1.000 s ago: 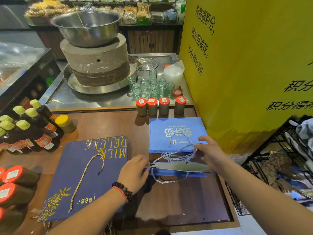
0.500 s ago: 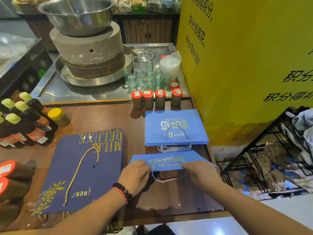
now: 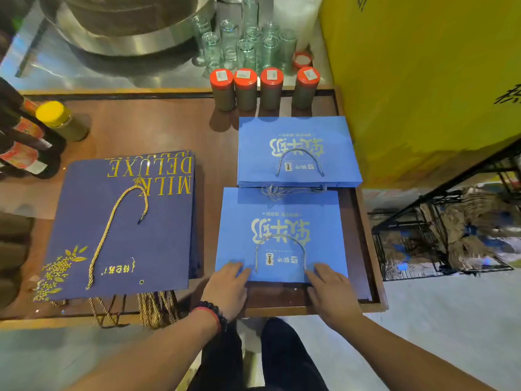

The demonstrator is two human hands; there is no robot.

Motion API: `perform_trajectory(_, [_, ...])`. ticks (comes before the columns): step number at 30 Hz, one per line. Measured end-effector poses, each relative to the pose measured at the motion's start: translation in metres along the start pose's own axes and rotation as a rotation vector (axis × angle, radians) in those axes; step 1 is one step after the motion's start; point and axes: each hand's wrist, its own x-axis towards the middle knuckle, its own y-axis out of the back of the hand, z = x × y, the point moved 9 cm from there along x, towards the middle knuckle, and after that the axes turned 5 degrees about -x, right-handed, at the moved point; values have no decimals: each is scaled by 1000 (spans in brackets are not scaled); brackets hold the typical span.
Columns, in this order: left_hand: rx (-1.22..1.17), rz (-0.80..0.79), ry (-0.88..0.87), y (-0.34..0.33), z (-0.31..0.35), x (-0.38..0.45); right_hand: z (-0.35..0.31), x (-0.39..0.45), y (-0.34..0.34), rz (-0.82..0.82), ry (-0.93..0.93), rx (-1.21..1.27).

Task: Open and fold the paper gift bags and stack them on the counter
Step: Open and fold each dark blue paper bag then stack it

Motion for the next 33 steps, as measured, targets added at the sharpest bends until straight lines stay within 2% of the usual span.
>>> perform_trajectory(2, [-46, -70, -12, -20, 1, -4, -13, -6, -1, -7, -9, -15])
perform_trajectory(5, [-45, -178, -35, -40, 20, -6, -54, -9, -3, -15, 94, -9])
perform_trajectory(8, [-10, -261, -20, -57, 33, -1, -94, -1, -16, -98, 148, 32])
perform_trajectory(11, [33, -297, 14, -71, 24, 3, -101, 8, -34, -171, 119, 57])
perform_trajectory(20, [41, -309, -35, -70, -1, -5, -60, -4, -48, -211, 55, 23])
perform_trajectory(33, [-20, -363, 176, -63, -53, -26, 26, -29, -56, -209, -103, 47])
